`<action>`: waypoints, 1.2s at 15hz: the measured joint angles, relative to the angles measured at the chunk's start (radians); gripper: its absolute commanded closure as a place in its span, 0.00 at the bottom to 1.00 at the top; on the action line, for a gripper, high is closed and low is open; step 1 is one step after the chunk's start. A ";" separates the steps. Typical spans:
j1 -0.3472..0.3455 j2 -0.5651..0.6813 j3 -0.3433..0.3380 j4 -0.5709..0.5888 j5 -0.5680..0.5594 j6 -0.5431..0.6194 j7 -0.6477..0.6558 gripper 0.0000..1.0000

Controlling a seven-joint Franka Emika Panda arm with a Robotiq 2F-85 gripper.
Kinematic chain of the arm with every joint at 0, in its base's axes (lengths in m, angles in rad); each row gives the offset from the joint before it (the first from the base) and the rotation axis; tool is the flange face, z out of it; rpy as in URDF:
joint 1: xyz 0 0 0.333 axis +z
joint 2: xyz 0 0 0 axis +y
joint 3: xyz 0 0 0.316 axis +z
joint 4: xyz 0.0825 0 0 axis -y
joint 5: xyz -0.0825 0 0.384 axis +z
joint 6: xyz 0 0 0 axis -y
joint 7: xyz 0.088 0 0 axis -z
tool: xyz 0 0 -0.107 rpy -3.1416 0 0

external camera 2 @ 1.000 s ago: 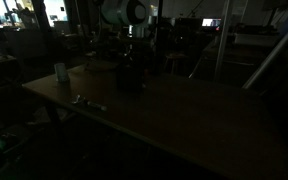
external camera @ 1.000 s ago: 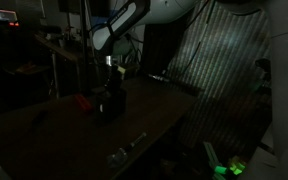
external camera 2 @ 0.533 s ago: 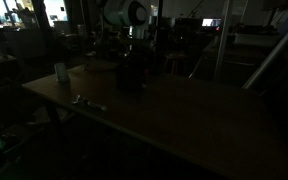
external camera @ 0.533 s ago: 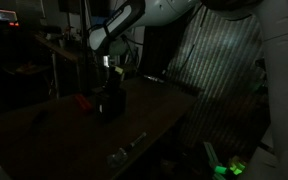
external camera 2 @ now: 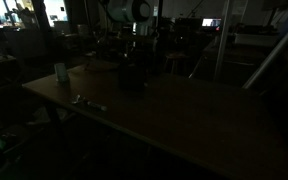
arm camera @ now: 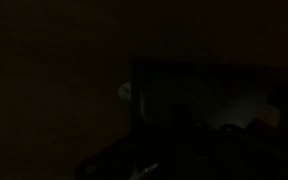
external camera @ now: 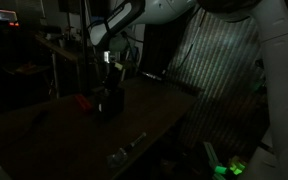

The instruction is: Put the white towel into the basket

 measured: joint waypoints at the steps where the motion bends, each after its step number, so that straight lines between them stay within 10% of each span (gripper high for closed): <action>1: -0.003 -0.007 -0.002 0.006 -0.001 0.002 0.000 1.00; 18: 0.043 -0.114 0.005 -0.001 -0.029 0.014 0.028 1.00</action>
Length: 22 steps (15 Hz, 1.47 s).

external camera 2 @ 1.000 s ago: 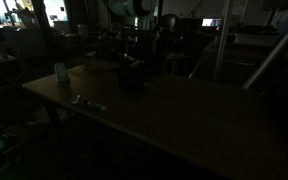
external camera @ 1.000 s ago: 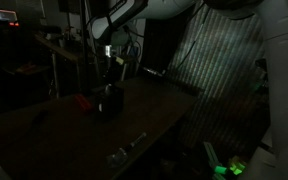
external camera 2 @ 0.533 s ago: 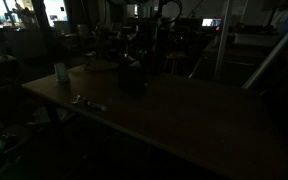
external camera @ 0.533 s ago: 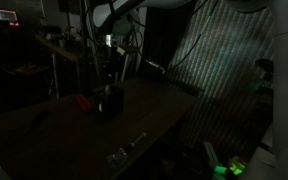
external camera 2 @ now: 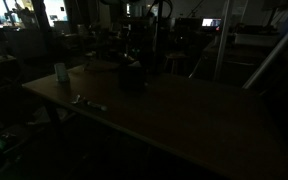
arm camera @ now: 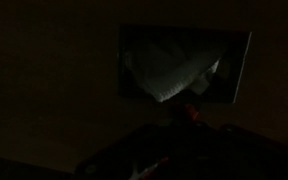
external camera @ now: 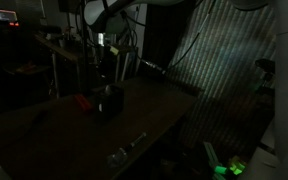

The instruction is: Put the white towel into the basket

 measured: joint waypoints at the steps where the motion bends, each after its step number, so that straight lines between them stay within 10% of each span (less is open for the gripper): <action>1: 0.006 0.000 0.001 -0.007 0.000 0.000 0.005 1.00; 22: 0.002 0.008 -0.002 -0.083 0.000 0.044 0.018 1.00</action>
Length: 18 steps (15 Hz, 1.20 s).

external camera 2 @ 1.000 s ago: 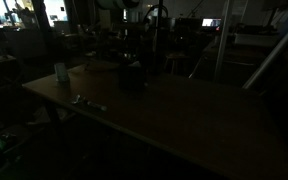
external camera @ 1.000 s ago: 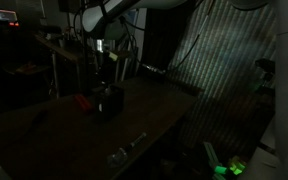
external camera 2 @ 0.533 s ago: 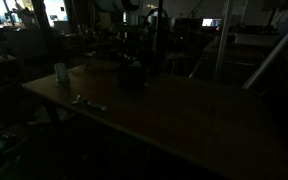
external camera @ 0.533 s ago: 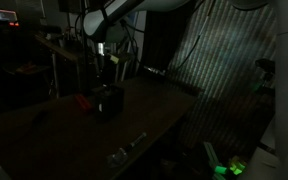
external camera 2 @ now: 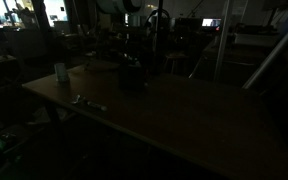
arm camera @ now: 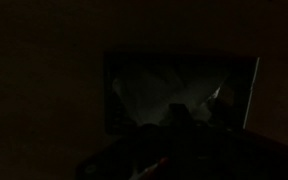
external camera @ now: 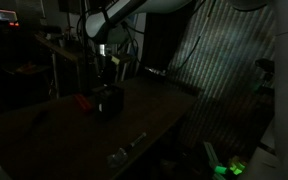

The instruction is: Put the white towel into the basket

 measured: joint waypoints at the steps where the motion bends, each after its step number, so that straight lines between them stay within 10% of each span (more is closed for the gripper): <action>1: -0.002 0.005 -0.001 0.000 0.000 0.003 -0.001 1.00; 18: -0.028 0.133 0.009 0.039 0.008 -0.024 -0.055 1.00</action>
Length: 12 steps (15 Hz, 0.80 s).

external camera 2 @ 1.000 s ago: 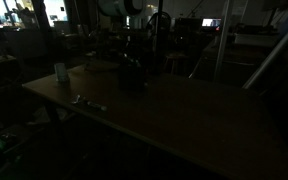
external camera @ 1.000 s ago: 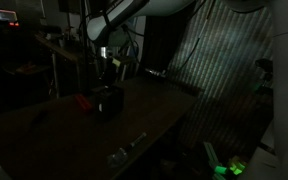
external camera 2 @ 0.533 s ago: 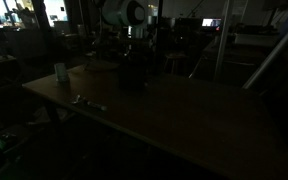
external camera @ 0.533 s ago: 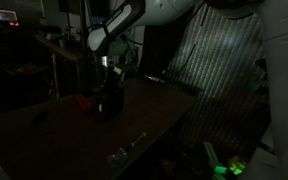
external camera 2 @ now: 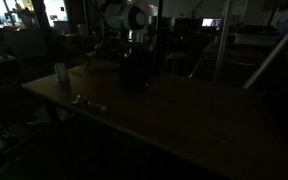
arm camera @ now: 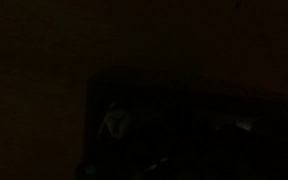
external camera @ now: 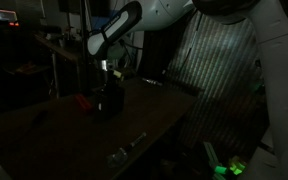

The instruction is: Put the white towel into the basket

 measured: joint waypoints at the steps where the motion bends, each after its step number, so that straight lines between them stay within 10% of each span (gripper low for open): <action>1: 0.000 0.004 0.000 0.006 0.000 -0.007 -0.002 1.00; 12: -0.005 -0.023 -0.012 0.014 -0.019 -0.018 -0.004 1.00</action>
